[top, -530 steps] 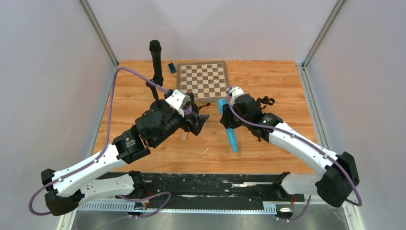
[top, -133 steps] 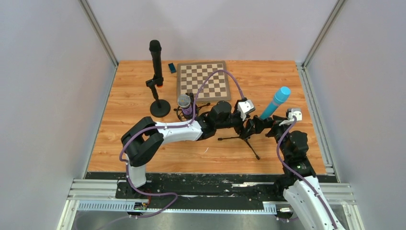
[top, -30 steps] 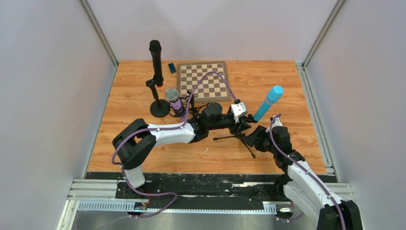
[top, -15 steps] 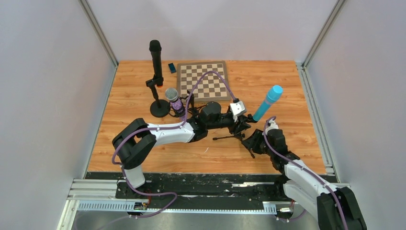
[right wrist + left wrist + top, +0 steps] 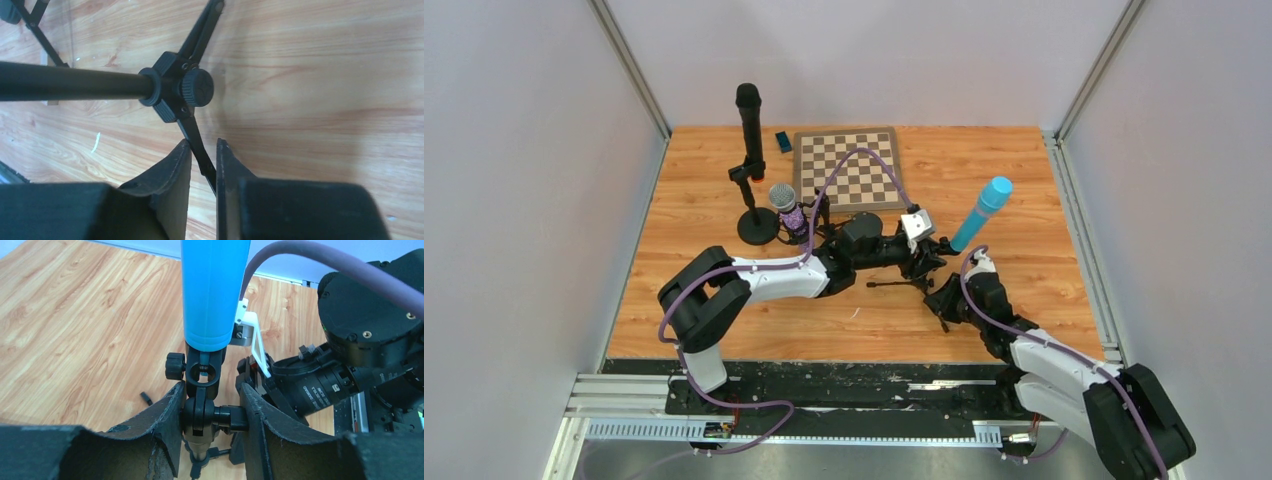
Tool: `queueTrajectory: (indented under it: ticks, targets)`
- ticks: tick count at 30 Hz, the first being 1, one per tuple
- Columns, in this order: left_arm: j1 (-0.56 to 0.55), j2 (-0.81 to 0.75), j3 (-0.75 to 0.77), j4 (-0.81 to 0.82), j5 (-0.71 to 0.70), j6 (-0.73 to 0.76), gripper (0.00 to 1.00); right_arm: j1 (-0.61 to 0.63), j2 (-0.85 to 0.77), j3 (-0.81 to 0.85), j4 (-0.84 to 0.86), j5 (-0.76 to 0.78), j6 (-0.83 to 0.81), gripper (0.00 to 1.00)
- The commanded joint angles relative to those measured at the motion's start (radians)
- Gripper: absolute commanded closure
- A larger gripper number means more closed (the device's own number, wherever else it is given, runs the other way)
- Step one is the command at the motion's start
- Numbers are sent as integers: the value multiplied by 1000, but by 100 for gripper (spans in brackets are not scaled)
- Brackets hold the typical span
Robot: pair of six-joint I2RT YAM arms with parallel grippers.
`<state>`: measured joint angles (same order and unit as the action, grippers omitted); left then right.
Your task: Attach the microphones to the stand
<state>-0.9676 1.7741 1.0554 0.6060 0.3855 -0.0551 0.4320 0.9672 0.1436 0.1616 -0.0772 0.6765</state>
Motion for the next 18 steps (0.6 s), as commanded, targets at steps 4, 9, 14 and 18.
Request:
queueTrajectory:
  ticks: [4, 9, 14, 18]
  targets:
    - [1, -79, -3, 87, 28, -34, 100, 36, 105, 1, 73, 77, 65, 98]
    - [1, -101, -29, 114, 14, -23, 100, 41, 116, 0, 77, 77, 59, 100]
    - [1, -133, -54, 145, 2, -18, 100, 42, 110, 1, 77, 77, 48, 100]
    - [0, -162, -51, 146, 17, -38, 100, 43, 121, -1, 84, 77, 40, 100]
